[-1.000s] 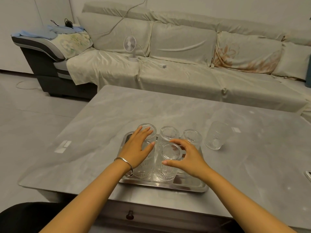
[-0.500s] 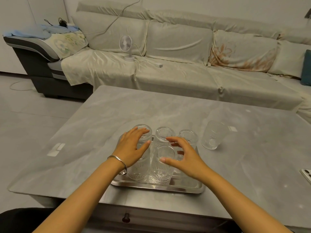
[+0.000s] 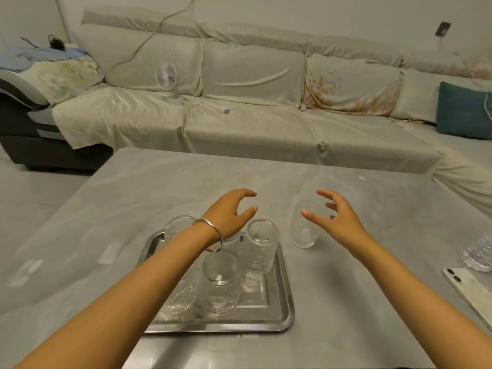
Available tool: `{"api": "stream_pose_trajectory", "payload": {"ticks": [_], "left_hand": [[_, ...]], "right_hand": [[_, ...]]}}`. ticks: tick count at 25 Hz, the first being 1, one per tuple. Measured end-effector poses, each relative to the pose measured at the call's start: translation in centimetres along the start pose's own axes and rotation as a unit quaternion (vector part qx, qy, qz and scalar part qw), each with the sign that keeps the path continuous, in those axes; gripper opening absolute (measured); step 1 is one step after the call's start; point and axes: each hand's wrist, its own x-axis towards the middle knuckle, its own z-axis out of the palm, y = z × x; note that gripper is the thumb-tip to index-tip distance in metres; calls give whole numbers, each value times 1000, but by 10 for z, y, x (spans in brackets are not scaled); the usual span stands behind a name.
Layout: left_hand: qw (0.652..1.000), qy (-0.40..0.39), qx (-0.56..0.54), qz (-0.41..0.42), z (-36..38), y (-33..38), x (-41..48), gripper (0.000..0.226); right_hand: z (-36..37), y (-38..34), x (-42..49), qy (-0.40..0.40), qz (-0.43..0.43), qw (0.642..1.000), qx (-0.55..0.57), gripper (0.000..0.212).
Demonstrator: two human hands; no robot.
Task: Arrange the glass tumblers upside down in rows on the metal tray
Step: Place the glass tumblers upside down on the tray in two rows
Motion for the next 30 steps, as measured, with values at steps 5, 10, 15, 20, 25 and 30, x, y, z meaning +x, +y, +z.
{"api": "stream_pose_trajectory", "payload": {"ticks": [5,10,15,20,25,30], "left_hand": [[999,-34,2,-10,15,2,24,42],[999,-40,2,-11,16,-5,27,43],[999,-37,-31,-6,12,2,18,50],[983,-72,-152,-75,2,33,3,80],[885,-24,-459,-76,-28,50,-17,49],[868,48,-494,-17,-48,47,-38,59]], "right_hand": [[15,23,33,-20,39,999,-14,74],[31,31,45,-2,65,997,-52,78],[15,10,25,83,44,994,54,64],[7,-54,-5,81,-18,956,281,49],[15,-97,-30,-46,1,883,467,67],[16,-94,-49,-189,-7,925,328,61]]}}
